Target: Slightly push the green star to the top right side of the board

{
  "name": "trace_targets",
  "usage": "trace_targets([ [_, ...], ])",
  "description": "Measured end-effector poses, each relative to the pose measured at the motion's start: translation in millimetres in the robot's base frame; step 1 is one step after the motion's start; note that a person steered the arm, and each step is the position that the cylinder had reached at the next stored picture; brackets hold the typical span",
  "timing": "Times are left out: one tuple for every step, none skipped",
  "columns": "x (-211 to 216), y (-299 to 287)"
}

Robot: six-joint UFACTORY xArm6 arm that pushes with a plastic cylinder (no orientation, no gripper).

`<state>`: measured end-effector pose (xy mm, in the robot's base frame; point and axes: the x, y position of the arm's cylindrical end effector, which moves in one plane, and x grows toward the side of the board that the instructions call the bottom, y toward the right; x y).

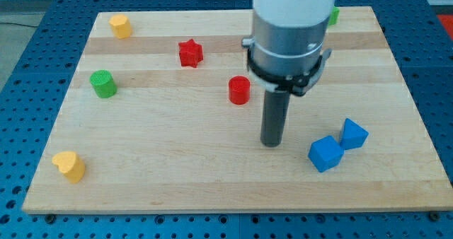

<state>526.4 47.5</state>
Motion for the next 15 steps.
trace_targets([
  [23.2,63.8],
  [25.4,101.4],
  [-0.4,93.6],
  [-3.7,93.6],
  [-29.2,88.0],
  [-77.9,60.6],
  [-126.8,126.8],
  [-163.0,199.3],
  [-251.8,232.8],
  [-316.8,247.7],
  [-334.1,162.3],
  [-315.3,69.1],
  [-276.1,42.3],
  [-318.6,113.0],
  [-315.7,151.1],
])
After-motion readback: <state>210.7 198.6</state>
